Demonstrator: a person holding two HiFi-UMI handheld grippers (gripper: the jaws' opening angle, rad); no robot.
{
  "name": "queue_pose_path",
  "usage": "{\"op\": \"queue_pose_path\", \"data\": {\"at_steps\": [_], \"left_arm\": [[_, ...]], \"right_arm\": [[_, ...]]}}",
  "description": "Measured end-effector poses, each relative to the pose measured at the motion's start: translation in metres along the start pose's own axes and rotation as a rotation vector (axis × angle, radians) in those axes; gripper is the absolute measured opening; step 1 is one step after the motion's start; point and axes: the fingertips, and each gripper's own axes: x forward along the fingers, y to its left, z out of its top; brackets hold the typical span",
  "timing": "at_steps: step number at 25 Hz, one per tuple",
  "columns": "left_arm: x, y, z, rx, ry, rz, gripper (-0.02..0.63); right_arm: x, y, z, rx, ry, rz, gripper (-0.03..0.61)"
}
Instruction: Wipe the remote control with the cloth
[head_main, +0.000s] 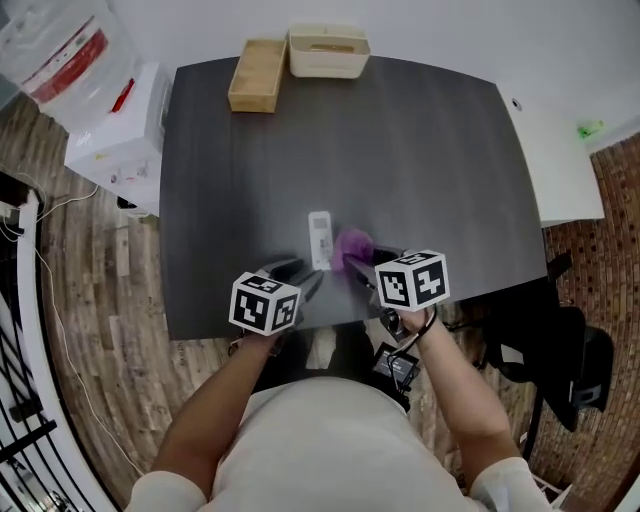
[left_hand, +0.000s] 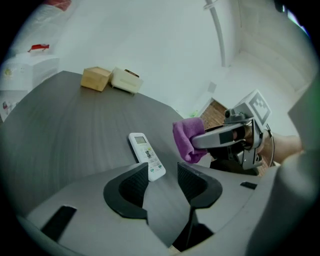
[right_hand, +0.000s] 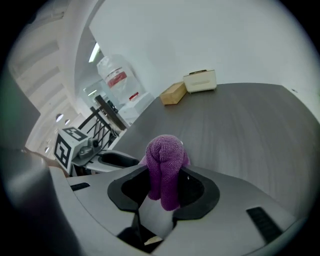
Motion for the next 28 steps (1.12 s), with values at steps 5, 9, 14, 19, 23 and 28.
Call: {"op": "queue_pose_path", "data": {"at_steps": [5,9,14,19,23,28], "left_arm": [[0.017,0.013,0.003,-0.018,0.041,0.03,0.183],[0.026,0.024,0.006,-0.03,0.076,0.065,0.181],[0.04,0.031,-0.002,-0.042,0.16,0.092,0.181],[0.051,0.041,-0.015,-0.138,0.217,0.092,0.167],[0.054,0.04,-0.016,-0.306,0.158,0.026,0.13],[0.053,0.04,-0.015,-0.428,0.063,-0.005,0.098]], "right_arm": [[0.038,-0.003,0.009,-0.083,0.082,0.046,0.137],[0.061,-0.001,0.03,-0.14,0.122,0.069,0.137],[0.094,0.004,0.04,-0.199,0.205,0.073,0.137],[0.107,0.002,0.03,-0.194,0.264,0.07,0.135],[0.108,0.002,0.03,-0.214,0.264,0.078,0.135],[0.103,-0.008,0.032,-0.182,0.245,0.052,0.135]]}}
